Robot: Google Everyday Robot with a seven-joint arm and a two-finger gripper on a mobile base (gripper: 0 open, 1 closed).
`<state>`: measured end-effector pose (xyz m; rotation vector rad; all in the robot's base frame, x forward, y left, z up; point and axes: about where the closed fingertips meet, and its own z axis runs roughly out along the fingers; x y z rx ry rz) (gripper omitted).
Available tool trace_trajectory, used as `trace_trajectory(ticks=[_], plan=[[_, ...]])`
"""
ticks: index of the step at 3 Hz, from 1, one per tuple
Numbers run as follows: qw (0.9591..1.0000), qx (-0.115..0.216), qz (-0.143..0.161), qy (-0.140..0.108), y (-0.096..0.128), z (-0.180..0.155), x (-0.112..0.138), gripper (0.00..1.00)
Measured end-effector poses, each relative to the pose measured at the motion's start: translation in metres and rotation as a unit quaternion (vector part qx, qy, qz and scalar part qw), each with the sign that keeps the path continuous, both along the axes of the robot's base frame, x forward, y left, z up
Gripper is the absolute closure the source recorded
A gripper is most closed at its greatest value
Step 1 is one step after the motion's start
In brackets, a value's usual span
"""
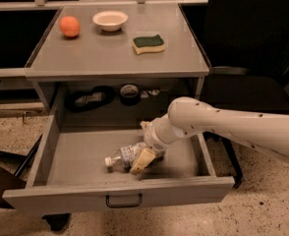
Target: Pick blue plastic bottle from top drawer and place on counter
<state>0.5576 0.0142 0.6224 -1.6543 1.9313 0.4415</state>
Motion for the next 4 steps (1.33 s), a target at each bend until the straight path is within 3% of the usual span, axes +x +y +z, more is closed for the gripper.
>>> trace_trajectory(ticks=[1, 4], plan=[[0.9995, 0.005, 0.019, 0.026, 0.0039, -0.0200, -0.0101, 0.19], [0.9994, 0.005, 0.020, 0.028, 0.0040, -0.0177, -0.0112, 0.88]])
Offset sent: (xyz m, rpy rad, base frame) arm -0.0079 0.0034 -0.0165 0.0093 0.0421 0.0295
